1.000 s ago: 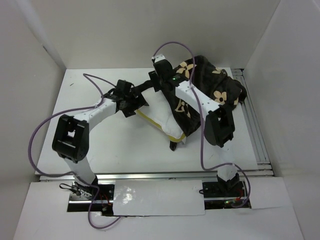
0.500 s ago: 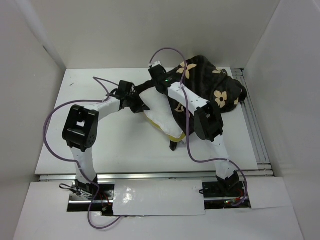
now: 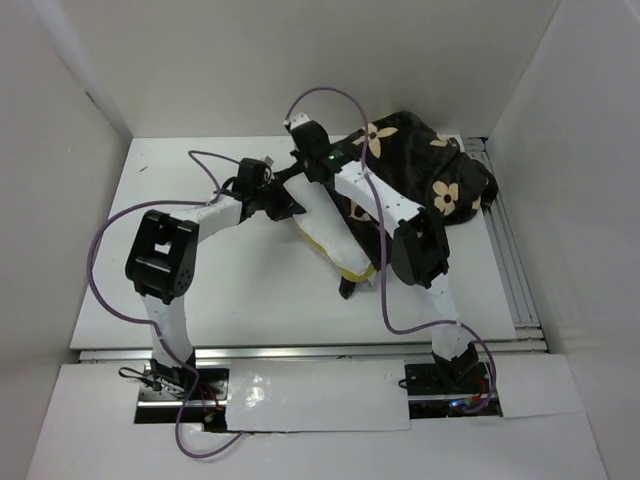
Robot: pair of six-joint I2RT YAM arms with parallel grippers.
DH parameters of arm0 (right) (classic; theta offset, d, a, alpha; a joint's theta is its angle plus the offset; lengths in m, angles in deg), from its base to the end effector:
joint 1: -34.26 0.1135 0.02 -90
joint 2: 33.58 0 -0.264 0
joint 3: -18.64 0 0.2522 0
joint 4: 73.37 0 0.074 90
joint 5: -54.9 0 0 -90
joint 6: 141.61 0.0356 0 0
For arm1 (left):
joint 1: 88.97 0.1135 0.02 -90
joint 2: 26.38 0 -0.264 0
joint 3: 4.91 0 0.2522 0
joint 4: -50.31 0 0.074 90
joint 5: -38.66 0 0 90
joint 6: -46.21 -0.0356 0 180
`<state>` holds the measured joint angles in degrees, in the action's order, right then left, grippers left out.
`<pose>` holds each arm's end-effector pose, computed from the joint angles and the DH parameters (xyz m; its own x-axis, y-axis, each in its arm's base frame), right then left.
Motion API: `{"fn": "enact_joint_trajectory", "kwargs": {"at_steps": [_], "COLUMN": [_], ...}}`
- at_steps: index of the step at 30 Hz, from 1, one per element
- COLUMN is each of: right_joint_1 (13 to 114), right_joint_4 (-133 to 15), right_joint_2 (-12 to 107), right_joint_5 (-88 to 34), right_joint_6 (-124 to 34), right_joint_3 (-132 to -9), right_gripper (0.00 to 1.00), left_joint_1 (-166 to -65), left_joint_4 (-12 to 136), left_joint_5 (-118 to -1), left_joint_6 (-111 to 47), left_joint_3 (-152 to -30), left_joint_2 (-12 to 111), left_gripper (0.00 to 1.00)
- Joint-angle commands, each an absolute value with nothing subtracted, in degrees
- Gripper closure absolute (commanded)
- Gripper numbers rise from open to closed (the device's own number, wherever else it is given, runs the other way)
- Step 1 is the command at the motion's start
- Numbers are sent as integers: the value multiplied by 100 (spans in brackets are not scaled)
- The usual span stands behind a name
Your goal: Put the pillow into the pillowcase
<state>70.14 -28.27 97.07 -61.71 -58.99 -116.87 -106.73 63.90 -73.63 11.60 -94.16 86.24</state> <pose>0.4340 0.2942 0.2668 -0.4874 -0.4943 -0.7199 -0.3122 0.8685 -0.3850 0.4135 -0.1466 0.1929 -0.7951 -0.5450 -0.2662 -0.1470 0.5989 -0.7872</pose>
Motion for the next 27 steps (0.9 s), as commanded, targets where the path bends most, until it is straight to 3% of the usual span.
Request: {"fn": "enact_joint_trajectory", "kwargs": {"at_steps": [1, 5, 9, 13, 20, 27], "right_joint_1": [7275, 7337, 7653, 8118, 8927, 9446], "right_joint_4": [-2736, -2375, -2059, -1874, -1382, -1381], "right_joint_2": [8614, 7965, 7464, 7145, 6943, 6565], "right_joint_5": [-3922, -2098, -1322, -759, -986, -2154], "right_joint_6": [-5856, -5776, -5715, -5627, -5337, -4915], "right_joint_3": [-12501, -12906, -13021, -12941, -13319, -13022], "right_gripper": [100, 100, 100, 100, 100, 100], "left_joint_1": [-10874, -11207, -11628, -12226, -12667, -12667], "left_joint_4": [5476, 5327, 5264, 5106, 5378, 7203], "left_joint_5": [-7420, -6894, -5831, -3955, -2982, -1198], "left_joint_6": [1070, 1070, 1008, 1071, 1482, 3071], "left_joint_3": [-9444, -9216, -8698, -8345, -8889, -9197], "left_joint_2": [7928, 7024, 5849, 4932, 5823, 6204], "left_gripper": [100, 100, 100, 100, 100, 100]}}
